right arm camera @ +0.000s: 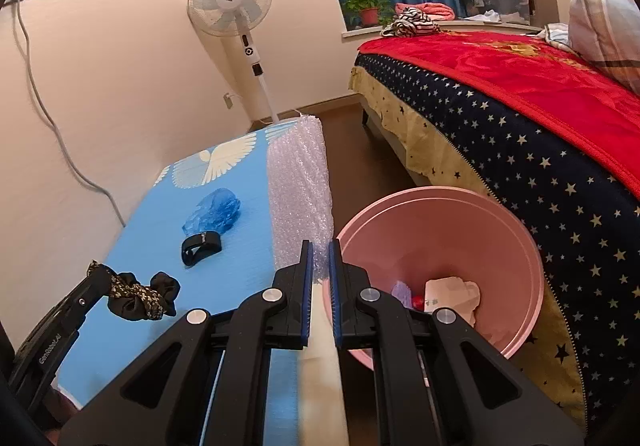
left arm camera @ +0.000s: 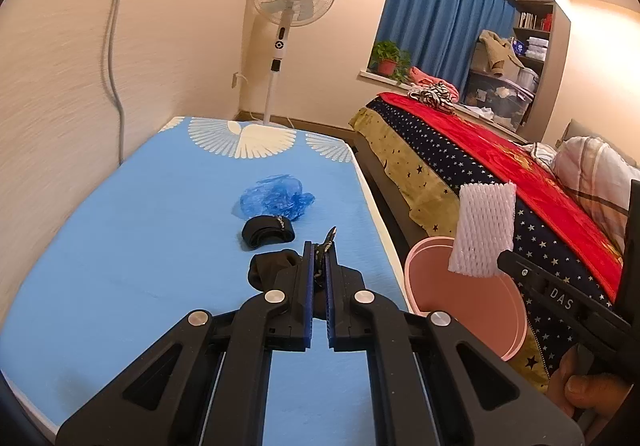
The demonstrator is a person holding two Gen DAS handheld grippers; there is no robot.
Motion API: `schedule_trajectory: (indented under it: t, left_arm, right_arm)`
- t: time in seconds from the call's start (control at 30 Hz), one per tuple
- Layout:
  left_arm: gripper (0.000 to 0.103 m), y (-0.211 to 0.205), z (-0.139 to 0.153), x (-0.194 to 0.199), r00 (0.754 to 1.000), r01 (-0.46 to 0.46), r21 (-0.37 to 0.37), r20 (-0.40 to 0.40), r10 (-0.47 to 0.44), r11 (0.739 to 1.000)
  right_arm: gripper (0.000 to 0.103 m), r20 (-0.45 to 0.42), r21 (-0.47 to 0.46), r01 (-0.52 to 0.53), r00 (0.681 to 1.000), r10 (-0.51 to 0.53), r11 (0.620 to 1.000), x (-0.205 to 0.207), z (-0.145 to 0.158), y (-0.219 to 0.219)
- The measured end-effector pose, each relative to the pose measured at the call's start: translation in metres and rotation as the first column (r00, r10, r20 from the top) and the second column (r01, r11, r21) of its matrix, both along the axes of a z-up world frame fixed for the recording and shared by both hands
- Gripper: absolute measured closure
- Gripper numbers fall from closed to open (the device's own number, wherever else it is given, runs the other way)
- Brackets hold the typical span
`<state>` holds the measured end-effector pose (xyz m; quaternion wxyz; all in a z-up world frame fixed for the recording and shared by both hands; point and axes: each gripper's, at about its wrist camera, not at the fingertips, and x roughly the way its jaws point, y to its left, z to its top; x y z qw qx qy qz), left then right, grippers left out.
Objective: Collect trash
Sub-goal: 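Carry the foam with the right gripper over the bin while the left carries the black cloth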
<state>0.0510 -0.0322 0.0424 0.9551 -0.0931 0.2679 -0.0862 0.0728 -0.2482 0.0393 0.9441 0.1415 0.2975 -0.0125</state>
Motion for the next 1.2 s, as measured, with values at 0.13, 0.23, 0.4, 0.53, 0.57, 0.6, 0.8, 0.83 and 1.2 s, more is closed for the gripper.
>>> schedule_trajectory:
  t: [0.13, 0.23, 0.4, 0.53, 0.57, 0.6, 0.8, 0.83, 1.2]
  left_arm:
    - [0.098, -0.006, 0.001, 0.003, 1.000, 0.015, 0.004, 0.009, -0.015, 1.000]
    - [0.098, -0.012, 0.002, 0.005, 0.999, 0.030, 0.008, 0.015, -0.030, 1.000]
    - [0.098, -0.024, 0.002, 0.008, 0.998, 0.054, 0.003, 0.017, -0.054, 0.999]
    - [0.098, -0.035, 0.001, 0.012, 0.997, 0.080, -0.003, 0.015, -0.080, 0.997]
    - [0.098, -0.039, 0.000, 0.012, 0.996, 0.087, -0.004, 0.015, -0.087, 0.996]
    - [0.098, -0.043, 0.000, 0.013, 0.995, 0.096, -0.005, 0.015, -0.096, 0.995]
    - [0.098, -0.068, -0.002, 0.020, 0.988, 0.151, -0.025, 0.019, -0.151, 0.988]
    - [0.098, -0.072, -0.003, 0.022, 0.987, 0.162, -0.028, 0.020, -0.161, 0.986]
    - [0.098, -0.123, -0.013, 0.037, 0.962, 0.274, -0.050, 0.004, -0.274, 0.960]
  right_arm:
    - [0.095, -0.003, -0.011, 0.022, 1.000, -0.022, 1.000, 0.002, -0.001, -0.005]
    - [0.095, -0.004, -0.016, 0.039, 0.999, -0.039, 0.999, 0.003, -0.001, -0.010]
    - [0.095, -0.008, -0.021, 0.072, 0.997, -0.072, 0.997, 0.003, -0.003, -0.019]
    - [0.095, -0.009, -0.028, 0.102, 0.995, -0.103, 0.994, 0.003, -0.003, -0.028]
    - [0.095, -0.010, -0.031, 0.110, 0.994, -0.110, 0.993, 0.003, -0.003, -0.031]
    - [0.095, -0.010, -0.035, 0.124, 0.992, -0.124, 0.992, 0.002, -0.003, -0.036]
    - [0.095, -0.032, -0.050, 0.197, 0.980, -0.198, 0.979, 0.002, -0.008, -0.057]
    - [0.095, -0.036, -0.056, 0.208, 0.977, -0.210, 0.977, 0.002, -0.009, -0.060]
    - [0.094, -0.064, -0.097, 0.281, 0.956, -0.288, 0.955, -0.001, -0.017, -0.082]
